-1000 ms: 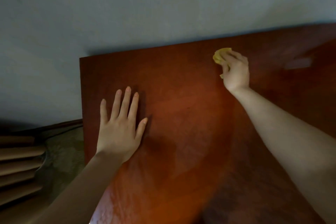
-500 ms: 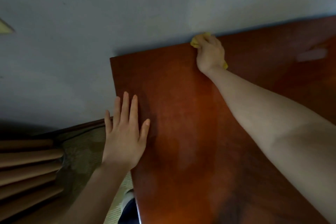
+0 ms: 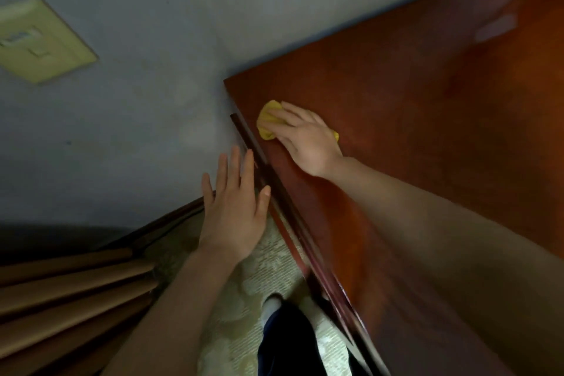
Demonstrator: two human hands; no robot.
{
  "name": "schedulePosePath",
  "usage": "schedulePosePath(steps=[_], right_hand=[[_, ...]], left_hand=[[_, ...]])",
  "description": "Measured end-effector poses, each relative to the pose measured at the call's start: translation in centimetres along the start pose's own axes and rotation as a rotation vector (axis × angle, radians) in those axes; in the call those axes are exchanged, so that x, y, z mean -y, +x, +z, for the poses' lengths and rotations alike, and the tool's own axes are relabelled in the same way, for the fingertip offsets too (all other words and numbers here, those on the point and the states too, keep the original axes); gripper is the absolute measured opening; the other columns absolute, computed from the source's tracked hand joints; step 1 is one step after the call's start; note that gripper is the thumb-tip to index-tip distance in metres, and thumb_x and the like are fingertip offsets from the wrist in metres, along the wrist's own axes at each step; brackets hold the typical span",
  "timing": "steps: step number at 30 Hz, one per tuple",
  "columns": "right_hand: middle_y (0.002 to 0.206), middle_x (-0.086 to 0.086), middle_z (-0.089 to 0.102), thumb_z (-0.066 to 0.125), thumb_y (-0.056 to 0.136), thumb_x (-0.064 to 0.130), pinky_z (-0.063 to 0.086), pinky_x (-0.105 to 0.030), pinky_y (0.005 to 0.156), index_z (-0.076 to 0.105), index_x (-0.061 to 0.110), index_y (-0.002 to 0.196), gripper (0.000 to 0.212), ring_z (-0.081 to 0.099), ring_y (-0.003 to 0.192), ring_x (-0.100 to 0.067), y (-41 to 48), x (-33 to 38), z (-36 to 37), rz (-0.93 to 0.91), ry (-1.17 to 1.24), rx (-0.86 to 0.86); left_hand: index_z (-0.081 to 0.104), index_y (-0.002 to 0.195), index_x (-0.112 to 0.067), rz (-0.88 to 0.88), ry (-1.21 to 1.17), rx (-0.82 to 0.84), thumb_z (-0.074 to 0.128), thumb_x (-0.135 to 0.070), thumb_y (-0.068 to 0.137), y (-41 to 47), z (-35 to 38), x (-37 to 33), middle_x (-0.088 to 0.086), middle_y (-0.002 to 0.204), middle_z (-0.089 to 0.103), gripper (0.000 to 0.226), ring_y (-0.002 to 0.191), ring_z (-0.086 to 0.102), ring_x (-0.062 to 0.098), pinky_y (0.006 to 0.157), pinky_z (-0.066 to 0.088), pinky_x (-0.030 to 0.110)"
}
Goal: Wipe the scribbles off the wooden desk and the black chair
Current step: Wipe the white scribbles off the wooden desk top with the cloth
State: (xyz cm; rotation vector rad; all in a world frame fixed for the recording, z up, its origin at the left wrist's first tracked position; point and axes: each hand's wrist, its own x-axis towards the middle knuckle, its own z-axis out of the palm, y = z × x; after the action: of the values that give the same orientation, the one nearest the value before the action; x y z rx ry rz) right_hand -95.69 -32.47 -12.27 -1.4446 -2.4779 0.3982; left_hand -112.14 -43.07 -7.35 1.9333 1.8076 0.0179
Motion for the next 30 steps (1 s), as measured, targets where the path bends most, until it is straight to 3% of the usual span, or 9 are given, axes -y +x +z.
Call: schedulePosePath(steps=[5, 10, 13, 16, 20, 22, 25, 30], right_hand=[[0.142, 0.003, 0.048, 0.051, 0.093, 0.007, 0.029, -0.041, 0.11, 0.055, 0.029, 0.131, 0.044, 0.034, 0.137, -0.023, -6.9, 3.8, 1.3, 0.229, 0.013, -0.132], [0.145, 0.001, 0.045, 0.051, 0.09, 0.004, 0.025, -0.04, 0.111, 0.056, 0.026, 0.131, 0.046, 0.031, 0.139, -0.024, -14.4, 6.5, 1.5, 0.323, 0.035, -0.141], [0.146, 0.002, 0.043, 0.056, 0.088, 0.011, 0.029, -0.038, 0.11, 0.056, 0.029, 0.129, 0.045, 0.031, 0.139, -0.022, -19.1, 7.5, 1.3, 0.352, -0.036, -0.091], [0.137, 0.002, 0.052, 0.048, 0.087, 0.028, 0.035, -0.038, 0.105, 0.062, 0.029, 0.121, 0.037, 0.039, 0.134, -0.021, -24.0, 7.6, 0.9, 0.373, -0.029, -0.101], [0.138, 0.002, 0.053, 0.049, 0.086, 0.029, 0.027, -0.033, 0.108, 0.066, 0.029, 0.117, 0.035, 0.033, 0.133, -0.018, -30.7, 6.4, 0.7, 0.365, -0.039, -0.127], [0.138, 0.001, 0.052, 0.043, 0.087, 0.029, 0.025, -0.031, 0.106, 0.063, 0.03, 0.12, 0.038, 0.035, 0.131, -0.018, -33.5, 5.3, 0.2, 0.365, -0.047, -0.156], [0.137, 0.005, 0.053, 0.042, 0.087, 0.029, 0.034, -0.029, 0.102, 0.051, 0.036, 0.125, 0.04, 0.039, 0.125, -0.019, -36.5, 3.4, -0.7, 0.375, -0.1, -0.214], [0.13, 0.007, 0.059, 0.045, 0.083, 0.027, 0.046, -0.041, 0.08, 0.048, 0.04, 0.121, 0.041, 0.043, 0.108, -0.024, -38.2, -1.3, -3.0, 0.479, -0.134, -0.304]], left_hand=[[-0.015, 0.149, -0.019, 0.109, 0.092, 0.091, 0.022, -0.043, 0.101, -1.2, -1.0, -0.2, 0.003, 0.157, -0.019, 0.065, 0.144, -0.017, 0.019, 0.115, -0.011, 0.043], [-0.014, 0.149, -0.016, 0.207, 0.205, 0.209, 0.042, -0.049, 0.095, -2.5, -0.7, -2.0, 0.003, 0.157, -0.021, 0.084, 0.144, -0.018, 0.021, 0.115, -0.009, 0.048], [-0.013, 0.149, -0.016, 0.293, 0.298, 0.273, 0.05, -0.054, 0.089, -3.8, 0.3, -4.1, 0.002, 0.156, -0.023, 0.096, 0.143, -0.021, 0.022, 0.114, -0.009, 0.051], [-0.014, 0.149, -0.015, 0.383, 0.379, 0.299, 0.054, -0.061, 0.084, -5.2, 1.9, -6.2, 0.003, 0.155, -0.027, 0.105, 0.142, -0.025, 0.023, 0.112, -0.013, 0.052], [-0.019, 0.148, -0.014, 0.48, 0.481, 0.343, 0.058, -0.07, 0.073, -7.3, 4.5, -9.3, 0.006, 0.152, -0.033, 0.12, 0.14, -0.029, 0.026, 0.111, -0.013, 0.058], [-0.022, 0.147, -0.014, 0.507, 0.532, 0.37, 0.06, -0.074, 0.068, -8.2, 5.8, -11.1, 0.007, 0.151, -0.035, 0.128, 0.14, -0.03, 0.029, 0.109, -0.013, 0.06], [-0.025, 0.145, -0.014, 0.523, 0.603, 0.384, 0.062, -0.077, 0.062, -9.0, 7.1, -13.0, 0.008, 0.151, -0.035, 0.136, 0.14, -0.028, 0.032, 0.108, -0.013, 0.061], [-0.026, 0.145, -0.014, 0.508, 0.722, 0.37, 0.064, -0.077, 0.059, -9.1, 8.1, -14.8, 0.013, 0.152, -0.032, 0.14, 0.14, -0.024, 0.037, 0.108, -0.01, 0.063]])
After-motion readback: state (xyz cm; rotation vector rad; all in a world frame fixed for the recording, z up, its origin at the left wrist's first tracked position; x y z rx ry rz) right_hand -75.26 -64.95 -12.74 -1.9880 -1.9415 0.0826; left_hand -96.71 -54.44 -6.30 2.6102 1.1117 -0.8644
